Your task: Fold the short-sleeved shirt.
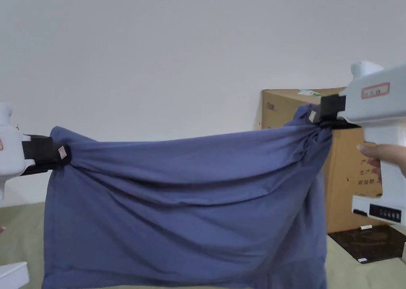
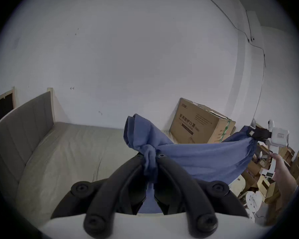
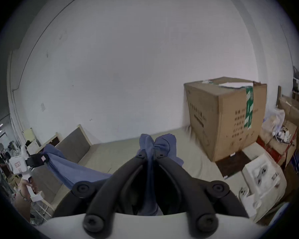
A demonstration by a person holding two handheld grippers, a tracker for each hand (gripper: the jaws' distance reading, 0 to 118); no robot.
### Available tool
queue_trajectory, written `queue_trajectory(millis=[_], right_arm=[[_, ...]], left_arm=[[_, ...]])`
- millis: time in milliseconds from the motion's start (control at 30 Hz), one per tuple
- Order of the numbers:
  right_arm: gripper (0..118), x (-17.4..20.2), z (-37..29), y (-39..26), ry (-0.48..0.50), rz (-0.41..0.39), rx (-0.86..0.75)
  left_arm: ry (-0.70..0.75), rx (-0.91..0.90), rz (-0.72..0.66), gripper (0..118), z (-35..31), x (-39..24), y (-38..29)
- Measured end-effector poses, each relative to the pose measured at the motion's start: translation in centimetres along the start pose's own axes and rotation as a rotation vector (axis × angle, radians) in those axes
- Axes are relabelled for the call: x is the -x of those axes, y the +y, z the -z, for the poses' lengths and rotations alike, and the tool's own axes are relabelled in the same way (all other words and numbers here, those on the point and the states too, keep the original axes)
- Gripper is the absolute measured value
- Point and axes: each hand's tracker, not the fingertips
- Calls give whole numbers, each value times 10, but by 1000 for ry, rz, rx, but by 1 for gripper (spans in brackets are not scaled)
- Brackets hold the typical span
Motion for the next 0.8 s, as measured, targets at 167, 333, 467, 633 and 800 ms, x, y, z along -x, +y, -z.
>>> queue_trajectory(millis=[167, 333, 467, 633, 800], right_arm=[[3, 11, 33, 34, -77, -62, -26], [3, 9, 89, 52, -149, -63, -41], [3, 18, 134, 57, -154, -54, -31], [3, 37, 169, 49, -115, -70, -91], [3, 42, 197, -7, -58, -69, -81]], left_arm=[[28, -17, 21, 5, 43, -3, 19], [65, -41, -17, 5, 96, 7, 25], [139, -103, -54, 5, 126, 21, 26], [214, -161, -100, 5, 141, 50, 22], [256, -129, -143, 5, 139, 86, -24]])
